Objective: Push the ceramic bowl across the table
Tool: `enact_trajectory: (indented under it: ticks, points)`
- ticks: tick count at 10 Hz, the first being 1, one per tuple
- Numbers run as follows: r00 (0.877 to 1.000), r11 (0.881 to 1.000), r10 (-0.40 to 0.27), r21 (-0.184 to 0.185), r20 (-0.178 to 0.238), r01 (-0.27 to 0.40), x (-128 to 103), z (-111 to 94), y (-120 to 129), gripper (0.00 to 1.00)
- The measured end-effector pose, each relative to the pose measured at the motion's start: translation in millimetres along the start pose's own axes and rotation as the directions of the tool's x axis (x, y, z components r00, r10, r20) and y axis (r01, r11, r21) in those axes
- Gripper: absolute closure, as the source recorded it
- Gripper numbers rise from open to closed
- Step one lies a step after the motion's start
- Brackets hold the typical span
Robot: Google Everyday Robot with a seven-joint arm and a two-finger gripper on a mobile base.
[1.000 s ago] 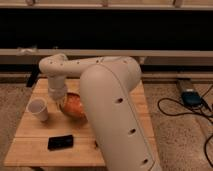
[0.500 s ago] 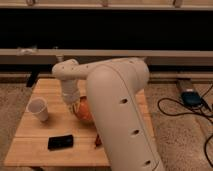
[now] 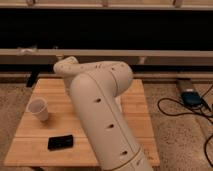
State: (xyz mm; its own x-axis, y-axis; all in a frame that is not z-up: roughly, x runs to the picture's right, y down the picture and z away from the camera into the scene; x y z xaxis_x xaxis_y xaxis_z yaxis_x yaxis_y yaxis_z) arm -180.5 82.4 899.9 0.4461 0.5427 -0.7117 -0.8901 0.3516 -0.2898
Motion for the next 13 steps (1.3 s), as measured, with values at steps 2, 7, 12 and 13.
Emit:
enact_trajectory:
  ticks: [2, 7, 12, 13]
  points:
    - [0.998, 0.998, -0.049, 0.036, 0.045, 0.047, -23.7, -9.1, 14.0, 1.0]
    - [0.977, 0.987, -0.162, 0.01, 0.138, 0.162, -27.8, -42.4, 64.4, 1.0]
    - [0.959, 0.958, -0.244, -0.118, 0.144, 0.261, 9.8, -58.3, 128.5, 1.0]
    - [0.961, 0.955, -0.244, -0.142, 0.134, 0.262, 15.1, -57.7, 131.8, 1.0]
